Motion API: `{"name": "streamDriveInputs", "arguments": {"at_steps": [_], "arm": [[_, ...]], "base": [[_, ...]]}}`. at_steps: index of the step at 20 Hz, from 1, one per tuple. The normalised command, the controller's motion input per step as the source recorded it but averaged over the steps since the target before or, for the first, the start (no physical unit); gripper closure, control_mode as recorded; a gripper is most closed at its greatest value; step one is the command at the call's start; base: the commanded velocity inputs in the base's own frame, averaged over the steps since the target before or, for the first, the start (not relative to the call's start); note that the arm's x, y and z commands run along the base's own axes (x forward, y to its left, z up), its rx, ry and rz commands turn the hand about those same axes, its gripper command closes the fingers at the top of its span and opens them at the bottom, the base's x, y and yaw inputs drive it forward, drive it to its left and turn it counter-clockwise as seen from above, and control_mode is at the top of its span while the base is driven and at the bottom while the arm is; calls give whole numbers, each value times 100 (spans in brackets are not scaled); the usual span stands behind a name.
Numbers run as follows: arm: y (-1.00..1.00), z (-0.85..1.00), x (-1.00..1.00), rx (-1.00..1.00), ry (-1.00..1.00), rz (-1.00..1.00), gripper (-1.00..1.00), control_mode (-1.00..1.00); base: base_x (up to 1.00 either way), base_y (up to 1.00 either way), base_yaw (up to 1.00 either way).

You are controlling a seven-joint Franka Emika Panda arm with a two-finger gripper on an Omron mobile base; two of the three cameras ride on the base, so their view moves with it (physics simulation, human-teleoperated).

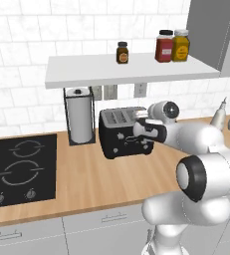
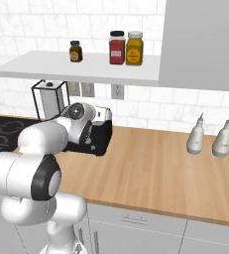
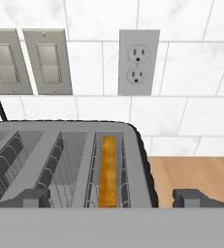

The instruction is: Start the toaster. Once the lever pops up, take the bread to the plate on the dining counter.

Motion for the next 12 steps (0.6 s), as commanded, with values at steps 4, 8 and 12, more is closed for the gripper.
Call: {"name": "streamDriveInputs", "arguments": {"at_steps": [4,8,12], "arm": [[0,-4,5,0,2,0,-100,-100],[0,-8,0,0,1,0,-100,-100],[0,-7,0,0,0,0,-100,-100]], "base": [[0,0,0],[0,0,0],[0,0,0]]}}
